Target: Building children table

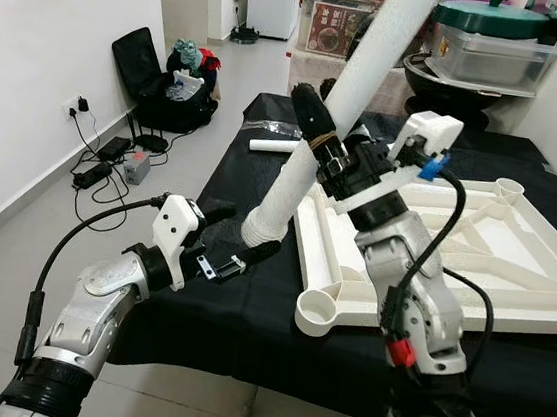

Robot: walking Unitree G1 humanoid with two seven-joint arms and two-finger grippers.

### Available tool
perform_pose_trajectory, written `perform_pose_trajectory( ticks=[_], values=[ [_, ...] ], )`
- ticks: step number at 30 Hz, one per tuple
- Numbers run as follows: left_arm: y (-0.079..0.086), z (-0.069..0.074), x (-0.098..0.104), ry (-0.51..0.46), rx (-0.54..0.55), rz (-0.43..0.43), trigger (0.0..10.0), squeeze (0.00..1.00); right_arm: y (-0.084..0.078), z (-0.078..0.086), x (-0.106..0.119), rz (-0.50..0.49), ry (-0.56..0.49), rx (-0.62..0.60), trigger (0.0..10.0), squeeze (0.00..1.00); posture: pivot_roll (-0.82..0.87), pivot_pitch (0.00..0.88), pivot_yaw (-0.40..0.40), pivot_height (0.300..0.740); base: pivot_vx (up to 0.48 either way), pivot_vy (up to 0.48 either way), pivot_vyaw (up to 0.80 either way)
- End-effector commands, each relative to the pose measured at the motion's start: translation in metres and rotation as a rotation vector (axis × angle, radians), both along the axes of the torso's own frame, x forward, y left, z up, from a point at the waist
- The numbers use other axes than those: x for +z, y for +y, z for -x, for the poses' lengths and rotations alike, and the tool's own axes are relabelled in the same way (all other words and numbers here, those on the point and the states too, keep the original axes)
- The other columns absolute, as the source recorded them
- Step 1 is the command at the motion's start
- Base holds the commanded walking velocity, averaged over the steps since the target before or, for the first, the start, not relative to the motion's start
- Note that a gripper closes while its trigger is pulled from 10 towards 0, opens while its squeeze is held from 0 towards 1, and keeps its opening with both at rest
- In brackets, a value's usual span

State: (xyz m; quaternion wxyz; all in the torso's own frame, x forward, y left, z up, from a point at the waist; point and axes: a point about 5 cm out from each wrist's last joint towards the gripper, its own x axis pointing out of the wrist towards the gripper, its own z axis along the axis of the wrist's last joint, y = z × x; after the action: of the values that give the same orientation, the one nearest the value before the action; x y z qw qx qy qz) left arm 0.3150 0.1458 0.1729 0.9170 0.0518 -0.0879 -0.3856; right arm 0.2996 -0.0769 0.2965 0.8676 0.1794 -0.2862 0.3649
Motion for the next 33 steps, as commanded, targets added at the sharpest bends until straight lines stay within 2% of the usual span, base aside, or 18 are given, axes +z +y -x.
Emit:
perform_pose_trajectory(
  ticks=[1, 5, 9, 18, 19, 20, 21, 27, 32, 33],
  values=[
    [0.0, -0.004, 0.005, -0.008, 0.005, 0.003, 10.0, 0.0, 0.012, 0.007, -0.003, -0.003, 0.015, 0.073, 0.0, 0.0, 0.06, 0.0, -0.048, 0.74, 0.0, 0.0, 0.0],
    [-0.002, -0.006, 0.006, -0.011, 0.002, 0.002, 10.0, 0.0, 0.016, 0.01, -0.003, -0.018, 0.029, 0.101, 0.0, 0.0, 0.05, 0.0, -0.044, 0.74, 0.0, 0.0, 0.0],
    [-0.01, -0.011, 0.012, -0.03, -0.016, 0.011, 10.0, 0.0, 0.024, 0.017, -0.008, -0.025, 0.058, 0.153, 0.0, 0.0, 0.06, 0.0, -0.046, 0.74, 0.0, 0.0, 0.0],
    [-0.012, -0.015, 0.011, -0.033, -0.008, -0.004, 10.0, 0.0, 0.027, 0.019, -0.011, -0.023, 0.068, 0.163, 0.0, 0.0, 0.05, 0.0, -0.031, 0.74, 0.0, 0.0, 0.0],
    [-0.011, -0.015, 0.008, -0.037, 0.005, -0.018, 2.7, 0.0, 0.025, 0.018, -0.01, -0.022, 0.064, 0.156, 0.0, 0.0, 0.05, 0.0, -0.03, 0.74, 0.0, 0.0, 0.0],
    [-0.011, -0.015, 0.008, -0.037, 0.005, -0.018, 2.7, 0.0, 0.025, 0.018, -0.01, -0.022, 0.064, 0.156, 0.0, 0.0, 0.05, 0.0, -0.03, 0.74, 0.0, 0.0, 0.0],
    [-0.011, -0.015, 0.008, -0.047, 0.008, -0.02, 0.0, 0.0, 0.024, 0.018, -0.009, -0.019, 0.06, 0.15, 0.0, 0.0, 0.05, 0.0, -0.03, 0.74, 0.0, 0.0, 0.0],
    [-0.01, -0.016, 0.007, -0.063, 0.046, -0.033, 0.0, 0.0, 0.022, 0.018, -0.013, 0.01, 0.057, 0.141, 0.0, 0.0, 0.06, 0.0, -0.038, 0.74, 0.0, 0.0, 0.0],
    [-0.002, -0.019, 0.006, -0.068, 0.079, -0.055, 0.0, 0.0, 0.023, 0.016, -0.019, 0.052, 0.086, 0.14, 0.0, 0.0, 0.06, 0.0, -0.045, 0.74, 0.0, 0.0, 0.0],
    [-0.001, -0.019, 0.006, -0.074, 0.079, -0.061, 0.0, 0.0, 0.024, 0.015, -0.021, 0.062, 0.106, 0.139, 2.9, 0.0, 0.06, 0.0, -0.045, 0.74, 0.0, 0.0, 0.0]
  ],
)
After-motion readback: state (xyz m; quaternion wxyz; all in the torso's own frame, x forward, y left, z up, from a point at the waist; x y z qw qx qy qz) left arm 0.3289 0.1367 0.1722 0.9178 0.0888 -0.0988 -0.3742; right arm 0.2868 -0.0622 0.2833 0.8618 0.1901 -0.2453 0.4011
